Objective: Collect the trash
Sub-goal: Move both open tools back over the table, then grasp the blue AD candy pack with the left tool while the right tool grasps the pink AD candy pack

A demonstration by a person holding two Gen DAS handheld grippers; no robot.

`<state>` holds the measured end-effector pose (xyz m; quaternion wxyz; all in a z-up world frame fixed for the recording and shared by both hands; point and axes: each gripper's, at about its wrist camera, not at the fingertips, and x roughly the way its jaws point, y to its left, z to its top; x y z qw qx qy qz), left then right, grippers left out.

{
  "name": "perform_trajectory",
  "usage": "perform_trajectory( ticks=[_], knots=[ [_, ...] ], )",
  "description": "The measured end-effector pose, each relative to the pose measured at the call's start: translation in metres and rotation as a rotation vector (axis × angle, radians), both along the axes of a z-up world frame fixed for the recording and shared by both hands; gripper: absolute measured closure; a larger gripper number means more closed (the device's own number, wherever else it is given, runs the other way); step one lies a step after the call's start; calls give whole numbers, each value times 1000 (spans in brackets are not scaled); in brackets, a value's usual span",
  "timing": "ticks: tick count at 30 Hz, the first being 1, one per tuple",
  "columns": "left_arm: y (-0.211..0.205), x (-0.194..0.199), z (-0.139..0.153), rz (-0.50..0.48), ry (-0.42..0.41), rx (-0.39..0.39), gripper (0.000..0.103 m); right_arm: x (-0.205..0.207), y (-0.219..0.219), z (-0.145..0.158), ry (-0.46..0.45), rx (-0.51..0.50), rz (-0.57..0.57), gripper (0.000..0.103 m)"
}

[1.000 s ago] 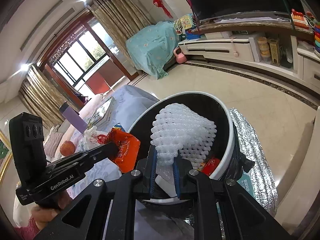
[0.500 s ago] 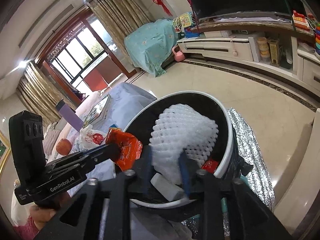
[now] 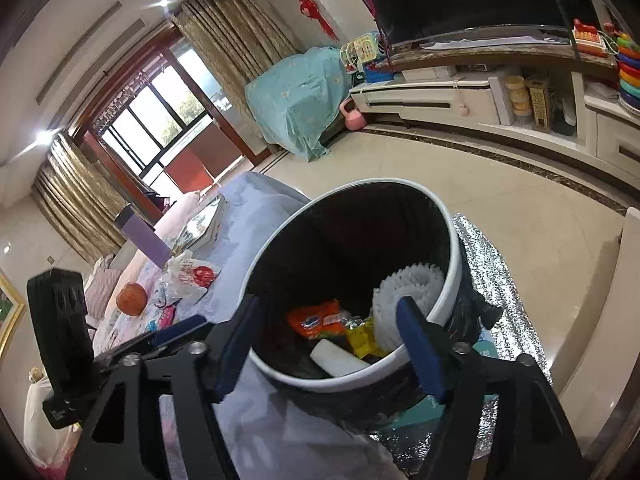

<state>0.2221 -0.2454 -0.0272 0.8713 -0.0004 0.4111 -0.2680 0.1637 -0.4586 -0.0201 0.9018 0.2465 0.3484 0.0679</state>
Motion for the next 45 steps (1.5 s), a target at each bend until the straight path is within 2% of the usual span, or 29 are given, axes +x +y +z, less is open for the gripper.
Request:
perform_trajectory(
  ticks=[7,30,40,45],
  knots=[
    [47,-20,-4,80,11,-15,44,-7,35,2,-2,11,52,14],
    [194,-54,-15,361,24,-40,41,-10,161,-9,15,-9,251,11],
    [238,-39,-22,466,34,-26,41,-9,187,-7,0,-57,272,11],
    [246,-15,-36,463,60,1,42,-7,199,-8,4,-64,286,11]
  ],
)
